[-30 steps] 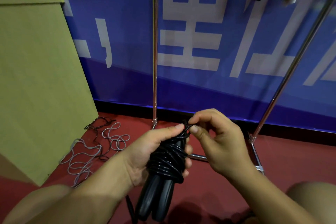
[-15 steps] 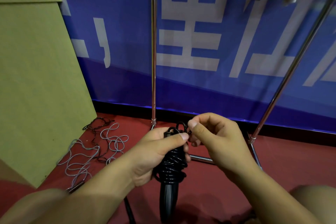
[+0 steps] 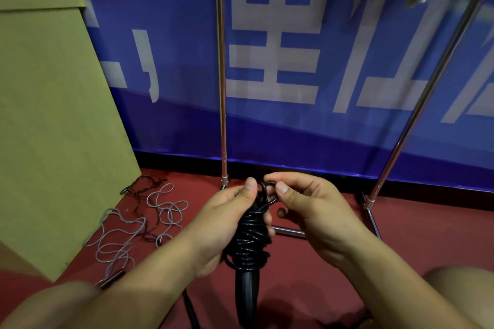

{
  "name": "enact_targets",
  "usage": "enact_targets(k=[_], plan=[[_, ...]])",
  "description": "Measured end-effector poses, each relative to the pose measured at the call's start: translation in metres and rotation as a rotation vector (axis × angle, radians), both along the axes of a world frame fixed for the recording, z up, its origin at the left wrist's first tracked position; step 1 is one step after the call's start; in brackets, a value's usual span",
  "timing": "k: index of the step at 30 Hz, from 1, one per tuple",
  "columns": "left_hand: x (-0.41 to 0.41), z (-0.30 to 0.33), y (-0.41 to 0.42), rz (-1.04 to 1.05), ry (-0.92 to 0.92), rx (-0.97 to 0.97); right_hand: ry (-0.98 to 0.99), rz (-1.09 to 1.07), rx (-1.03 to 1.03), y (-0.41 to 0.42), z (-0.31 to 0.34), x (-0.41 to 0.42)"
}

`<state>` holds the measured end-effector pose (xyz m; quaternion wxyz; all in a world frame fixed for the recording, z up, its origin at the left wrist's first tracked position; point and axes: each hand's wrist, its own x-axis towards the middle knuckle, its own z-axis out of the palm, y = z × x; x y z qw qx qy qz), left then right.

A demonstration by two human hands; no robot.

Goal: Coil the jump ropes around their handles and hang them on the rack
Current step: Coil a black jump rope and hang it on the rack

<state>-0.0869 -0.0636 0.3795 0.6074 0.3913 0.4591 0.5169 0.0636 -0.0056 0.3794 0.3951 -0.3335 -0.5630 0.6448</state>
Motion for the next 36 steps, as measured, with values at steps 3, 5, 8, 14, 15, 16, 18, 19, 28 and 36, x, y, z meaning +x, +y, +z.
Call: enact_targets(k=[3, 5, 8, 14, 15, 16, 18, 19, 28, 36], plan=[[0.001, 0.000, 0.000, 0.002, -0.031, -0.024, 0.049, 0.029, -0.012, 0.000, -0.001, -0.002], [0.000, 0.000, 0.000, 0.003, -0.048, -0.036, 0.084, 0.055, -0.031, 0.000, -0.002, -0.002], [0.000, 0.000, -0.001, 0.006, -0.052, -0.056, 0.096, 0.061, -0.056, 0.001, -0.005, -0.002], [0.002, -0.005, 0.001, 0.017, 0.023, -0.058, -0.013, 0.080, 0.024, 0.004, -0.010, -0.001], [0.002, -0.006, 0.001, 0.020, 0.025, -0.061, -0.016, 0.083, 0.017, 0.004, -0.011, -0.001], [0.002, -0.006, 0.000, 0.021, 0.029, -0.062, -0.014, 0.087, 0.009, 0.004, -0.010, -0.001], [0.003, -0.006, -0.001, 0.021, 0.036, -0.063, -0.013, 0.103, -0.005, 0.004, -0.010, -0.001], [0.003, -0.006, -0.002, 0.018, 0.039, -0.061, -0.019, 0.110, -0.001, 0.005, -0.009, -0.001], [0.002, -0.006, -0.003, -0.028, -0.002, -0.081, 0.026, 0.178, 0.007, 0.004, -0.010, -0.001], [0.002, -0.006, -0.004, -0.070, -0.003, -0.102, 0.078, 0.012, -0.003, -0.003, -0.020, -0.015]])
